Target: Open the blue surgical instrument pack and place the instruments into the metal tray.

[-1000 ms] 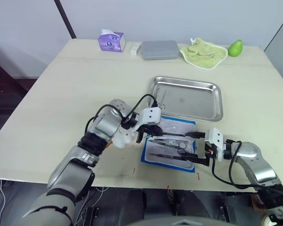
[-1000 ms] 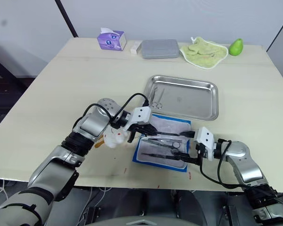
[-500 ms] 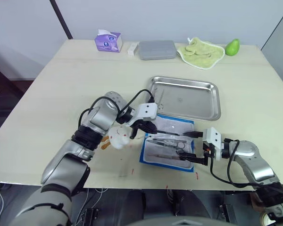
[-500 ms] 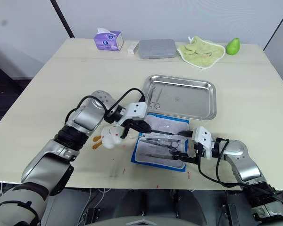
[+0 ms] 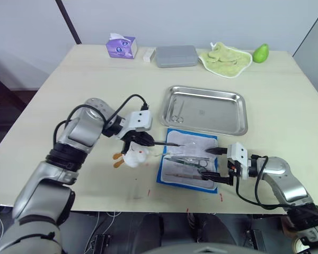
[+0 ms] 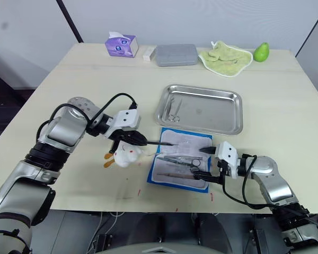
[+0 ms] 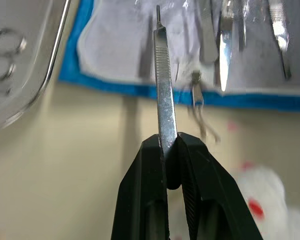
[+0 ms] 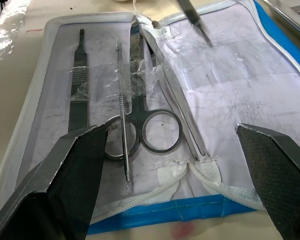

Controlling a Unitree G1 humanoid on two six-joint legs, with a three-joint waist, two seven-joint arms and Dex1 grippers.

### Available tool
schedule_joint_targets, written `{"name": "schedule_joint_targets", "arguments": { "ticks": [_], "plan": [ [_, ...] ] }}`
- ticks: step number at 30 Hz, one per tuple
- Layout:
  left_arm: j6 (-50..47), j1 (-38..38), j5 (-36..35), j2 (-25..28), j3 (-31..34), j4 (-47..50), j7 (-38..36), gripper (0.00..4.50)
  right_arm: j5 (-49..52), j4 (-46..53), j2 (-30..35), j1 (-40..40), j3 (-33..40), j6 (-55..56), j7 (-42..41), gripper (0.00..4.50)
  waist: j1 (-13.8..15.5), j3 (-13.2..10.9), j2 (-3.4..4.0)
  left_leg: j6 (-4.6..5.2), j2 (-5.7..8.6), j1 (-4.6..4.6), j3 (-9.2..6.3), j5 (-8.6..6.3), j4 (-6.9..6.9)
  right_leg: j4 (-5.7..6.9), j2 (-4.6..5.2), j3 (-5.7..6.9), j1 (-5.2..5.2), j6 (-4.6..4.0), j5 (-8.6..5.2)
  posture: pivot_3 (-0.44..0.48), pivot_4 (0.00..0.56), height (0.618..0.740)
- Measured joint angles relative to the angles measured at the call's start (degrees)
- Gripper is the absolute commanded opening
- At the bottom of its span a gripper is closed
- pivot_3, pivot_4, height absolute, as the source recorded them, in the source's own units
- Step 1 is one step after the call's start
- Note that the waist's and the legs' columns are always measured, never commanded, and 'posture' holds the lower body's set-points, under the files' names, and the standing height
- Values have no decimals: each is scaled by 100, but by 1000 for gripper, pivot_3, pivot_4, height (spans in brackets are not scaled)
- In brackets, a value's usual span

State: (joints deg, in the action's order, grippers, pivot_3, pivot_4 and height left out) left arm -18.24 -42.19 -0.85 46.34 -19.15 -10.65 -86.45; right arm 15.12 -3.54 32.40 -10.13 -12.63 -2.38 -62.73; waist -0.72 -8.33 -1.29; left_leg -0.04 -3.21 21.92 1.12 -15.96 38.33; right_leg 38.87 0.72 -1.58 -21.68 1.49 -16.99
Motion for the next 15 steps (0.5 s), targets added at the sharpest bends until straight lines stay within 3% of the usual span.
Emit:
{"name": "schedule_joint_targets", "arguments": {
  "ticks": [7,13,15],
  "plan": [
    [-454,247,-484,60,547,386,258,39,0,-42,8,-44,-4,-1,-79,4500,1,0,0,0,0,0,-2,0,0,0,2,0,0,0,0,0,150,740],
    [-1797,403,-746,-661,995,1016,1647,39,1,-98,34,-94,5,0,-140,4500,11,0,-1,0,1,1,-16,0,2,2,5,0,1,2,1,0,150,740],
    [-2348,393,-699,-1102,1039,1221,2488,39,1,-100,34,-101,2,0,-157,4500,10,0,-1,0,2,1,-20,0,3,3,5,-1,1,3,1,0,150,740]
  ]
}}
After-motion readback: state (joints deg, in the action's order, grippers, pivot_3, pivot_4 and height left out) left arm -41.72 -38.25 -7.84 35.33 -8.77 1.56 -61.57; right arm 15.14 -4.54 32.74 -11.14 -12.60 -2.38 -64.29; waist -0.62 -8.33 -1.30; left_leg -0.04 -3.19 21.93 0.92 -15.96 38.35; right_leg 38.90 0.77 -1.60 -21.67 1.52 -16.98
